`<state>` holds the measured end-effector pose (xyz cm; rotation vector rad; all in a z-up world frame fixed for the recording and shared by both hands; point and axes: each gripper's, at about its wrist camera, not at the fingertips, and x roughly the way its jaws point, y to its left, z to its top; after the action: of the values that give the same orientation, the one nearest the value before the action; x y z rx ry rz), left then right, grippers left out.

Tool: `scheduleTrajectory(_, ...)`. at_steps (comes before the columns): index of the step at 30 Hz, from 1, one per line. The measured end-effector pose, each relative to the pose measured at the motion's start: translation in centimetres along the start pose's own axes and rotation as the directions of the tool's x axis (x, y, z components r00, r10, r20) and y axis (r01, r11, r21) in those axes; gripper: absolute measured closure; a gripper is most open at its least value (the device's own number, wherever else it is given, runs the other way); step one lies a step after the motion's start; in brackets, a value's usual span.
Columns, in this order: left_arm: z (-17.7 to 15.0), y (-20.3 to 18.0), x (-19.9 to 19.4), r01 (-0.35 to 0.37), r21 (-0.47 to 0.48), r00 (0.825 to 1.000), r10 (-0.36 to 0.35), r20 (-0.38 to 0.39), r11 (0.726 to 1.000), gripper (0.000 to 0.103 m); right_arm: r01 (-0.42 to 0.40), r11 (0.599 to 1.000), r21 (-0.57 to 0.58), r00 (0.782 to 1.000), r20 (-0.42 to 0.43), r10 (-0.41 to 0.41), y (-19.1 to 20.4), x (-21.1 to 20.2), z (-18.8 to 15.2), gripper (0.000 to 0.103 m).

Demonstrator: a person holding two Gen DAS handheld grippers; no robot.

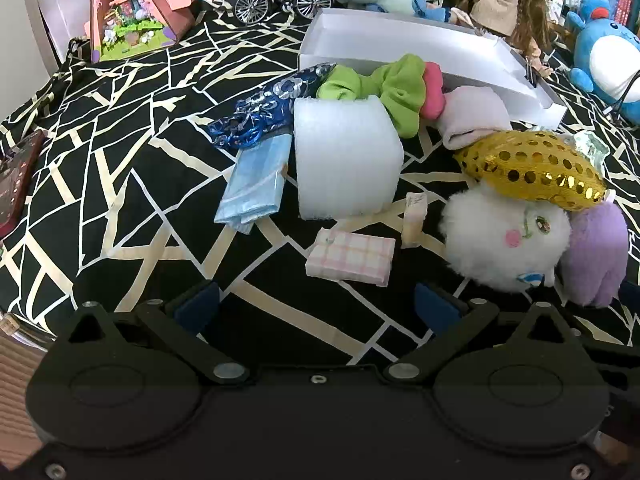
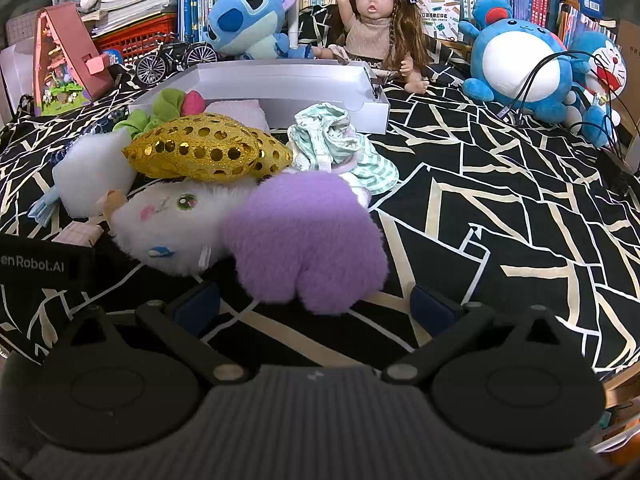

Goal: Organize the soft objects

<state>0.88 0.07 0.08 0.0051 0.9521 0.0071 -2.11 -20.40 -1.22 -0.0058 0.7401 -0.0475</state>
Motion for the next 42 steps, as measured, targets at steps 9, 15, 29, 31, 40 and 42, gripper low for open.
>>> scheduleTrajectory(9, 0.2, -0.03, 0.03, -0.001, -0.001, 1.0, 0.001, -0.012, 1.0, 0.0, 0.0, 1.0, 0.0, 1.0, -0.001, 0.0, 0.0, 0.0, 0.0, 0.0)
scheduleTrajectory(15, 0.26, -0.05, 0.0, -0.001, -0.001, 1.0, 0.001, -0.013, 1.0, 0.0, 0.0, 1.0, 0.0, 1.0, -0.001, 0.0, 0.0, 0.01, 0.0, 0.0)
scheduleTrajectory(29, 0.32, -0.05, -0.01, -0.001, -0.002, 1.0, 0.001, -0.014, 1.0, 0.0, 0.0, 1.0, 0.0, 1.0, -0.001, 0.0, 0.01, -0.01, 0.0, 0.0)
scheduleTrajectory(31, 0.34, -0.05, -0.02, -0.001, -0.001, 1.0, 0.001, -0.014, 1.0, 0.0, 0.0, 1.0, 0.0, 1.0, -0.001, 0.0, 0.01, -0.02, -0.01, 0.0)
scheduleTrajectory(40, 0.38, -0.07, -0.06, -0.001, -0.001, 1.0, 0.001, -0.015, 1.0, 0.0, 0.0, 1.0, 0.0, 1.0, -0.001, 0.0, 0.01, -0.03, -0.04, 0.0)
scheduleTrajectory(42, 0.38, -0.07, -0.06, -0.001, -0.001, 1.0, 0.001, -0.015, 1.0, 0.0, 0.0, 1.0, 0.0, 1.0, -0.001, 0.0, 0.0, -0.03, -0.04, 0.0)
